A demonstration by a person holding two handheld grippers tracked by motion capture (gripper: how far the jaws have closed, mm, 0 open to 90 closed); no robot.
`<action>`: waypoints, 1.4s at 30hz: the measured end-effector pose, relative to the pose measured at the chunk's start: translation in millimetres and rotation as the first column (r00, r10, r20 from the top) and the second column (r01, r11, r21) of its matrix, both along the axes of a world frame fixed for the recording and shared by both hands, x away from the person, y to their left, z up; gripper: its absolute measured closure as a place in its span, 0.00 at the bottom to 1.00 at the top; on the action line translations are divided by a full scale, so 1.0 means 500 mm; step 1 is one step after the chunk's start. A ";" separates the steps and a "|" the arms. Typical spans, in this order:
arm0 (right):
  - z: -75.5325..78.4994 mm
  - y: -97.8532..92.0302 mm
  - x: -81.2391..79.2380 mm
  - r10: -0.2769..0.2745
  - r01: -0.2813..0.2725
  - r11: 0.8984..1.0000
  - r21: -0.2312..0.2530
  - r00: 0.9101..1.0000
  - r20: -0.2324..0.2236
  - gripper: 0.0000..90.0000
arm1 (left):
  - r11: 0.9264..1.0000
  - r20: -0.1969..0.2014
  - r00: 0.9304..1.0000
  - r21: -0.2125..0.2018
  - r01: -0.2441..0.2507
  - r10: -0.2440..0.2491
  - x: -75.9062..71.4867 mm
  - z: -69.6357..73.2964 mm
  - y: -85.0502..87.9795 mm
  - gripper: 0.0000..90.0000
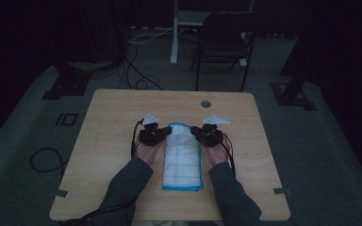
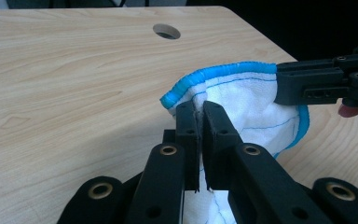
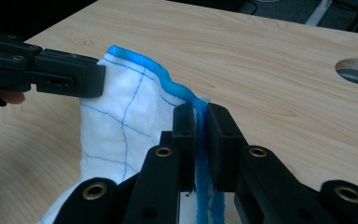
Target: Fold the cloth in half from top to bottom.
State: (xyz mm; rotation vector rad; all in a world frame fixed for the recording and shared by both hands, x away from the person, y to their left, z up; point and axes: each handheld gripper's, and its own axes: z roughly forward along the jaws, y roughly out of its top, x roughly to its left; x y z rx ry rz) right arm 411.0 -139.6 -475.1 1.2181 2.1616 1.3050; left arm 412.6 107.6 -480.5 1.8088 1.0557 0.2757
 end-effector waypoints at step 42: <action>0.007 -0.019 -0.106 0.058 -0.060 0.996 0.067 0.998 0.027 0.93 | 0.997 0.020 0.998 -0.044 0.059 -0.058 -0.099 -0.001 0.029 0.96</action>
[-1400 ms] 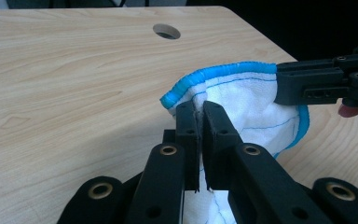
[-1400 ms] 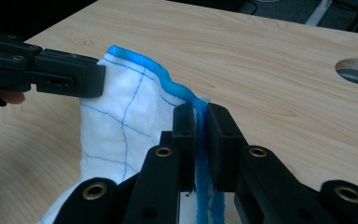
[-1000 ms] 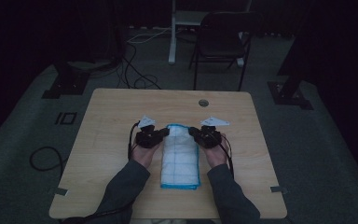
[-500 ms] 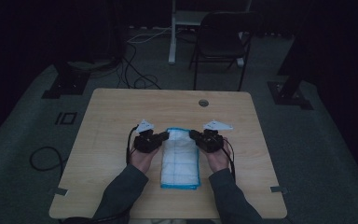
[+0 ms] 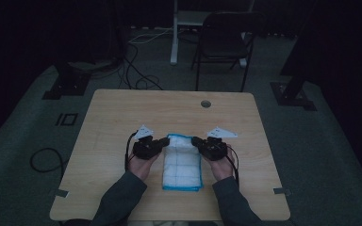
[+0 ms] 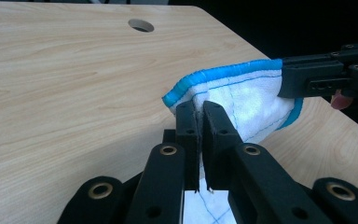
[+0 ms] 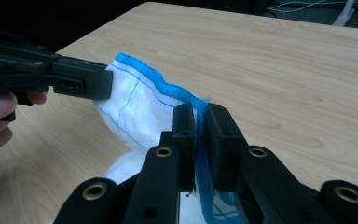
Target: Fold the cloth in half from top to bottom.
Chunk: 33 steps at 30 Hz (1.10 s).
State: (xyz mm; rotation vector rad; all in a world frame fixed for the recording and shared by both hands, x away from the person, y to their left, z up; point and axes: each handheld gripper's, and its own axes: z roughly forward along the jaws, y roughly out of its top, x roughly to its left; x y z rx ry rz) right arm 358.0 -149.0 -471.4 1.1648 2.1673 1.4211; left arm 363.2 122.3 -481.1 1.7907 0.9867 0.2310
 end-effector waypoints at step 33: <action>-0.068 -0.005 -0.089 0.028 -0.027 1.000 0.014 0.998 -0.057 0.93 | 0.999 -0.052 0.998 -0.015 0.040 -0.041 -0.081 -0.061 0.011 0.95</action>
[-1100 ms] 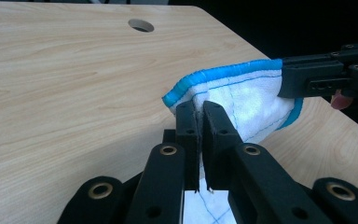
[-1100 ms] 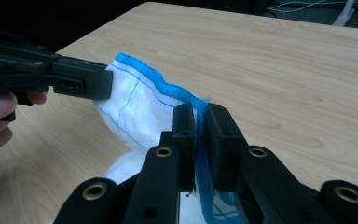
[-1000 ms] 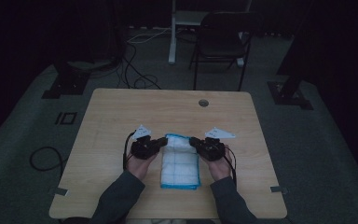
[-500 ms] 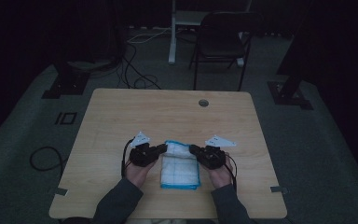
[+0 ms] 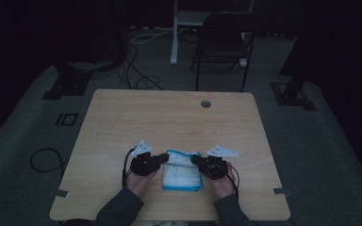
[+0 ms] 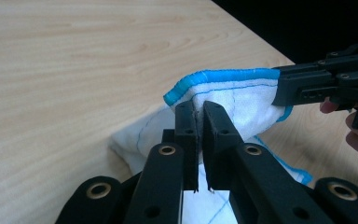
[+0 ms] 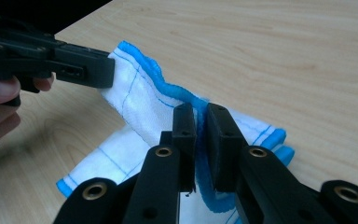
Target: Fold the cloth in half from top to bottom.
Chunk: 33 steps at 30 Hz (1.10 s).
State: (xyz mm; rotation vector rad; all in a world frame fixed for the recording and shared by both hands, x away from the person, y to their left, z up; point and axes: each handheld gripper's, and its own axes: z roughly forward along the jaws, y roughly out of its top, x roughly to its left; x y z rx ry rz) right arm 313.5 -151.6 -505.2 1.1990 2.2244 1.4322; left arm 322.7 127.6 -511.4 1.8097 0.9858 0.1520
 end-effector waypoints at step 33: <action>-0.042 -0.007 -0.043 0.008 -0.008 1.000 0.002 0.999 -0.052 0.91 | 0.999 -0.059 0.998 0.028 -0.031 0.033 0.034 -0.030 -0.003 0.91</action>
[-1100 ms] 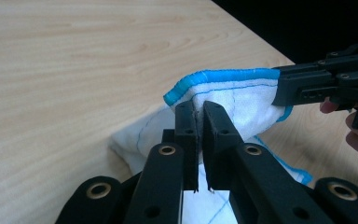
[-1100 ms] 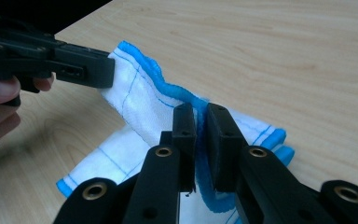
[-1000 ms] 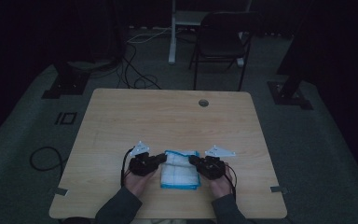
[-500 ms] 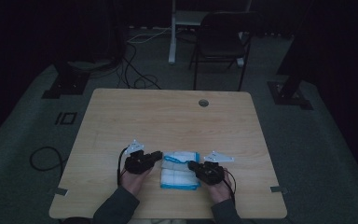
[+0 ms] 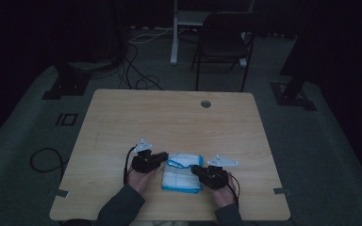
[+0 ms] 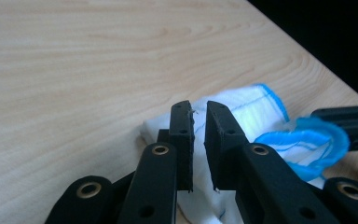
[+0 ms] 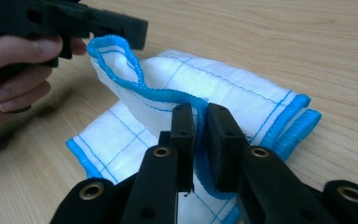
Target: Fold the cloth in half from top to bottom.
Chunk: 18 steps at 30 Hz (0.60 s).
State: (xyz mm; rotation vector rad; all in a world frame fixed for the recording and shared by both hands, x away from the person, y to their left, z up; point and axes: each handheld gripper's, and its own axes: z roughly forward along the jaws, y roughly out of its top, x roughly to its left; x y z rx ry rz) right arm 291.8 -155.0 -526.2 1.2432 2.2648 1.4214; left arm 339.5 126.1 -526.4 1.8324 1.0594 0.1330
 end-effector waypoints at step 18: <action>0.008 -0.029 -0.005 -0.027 0.027 0.999 0.019 0.999 0.018 0.82 | 0.996 -0.019 0.998 0.059 0.067 -0.066 -0.054 -0.034 -0.006 0.90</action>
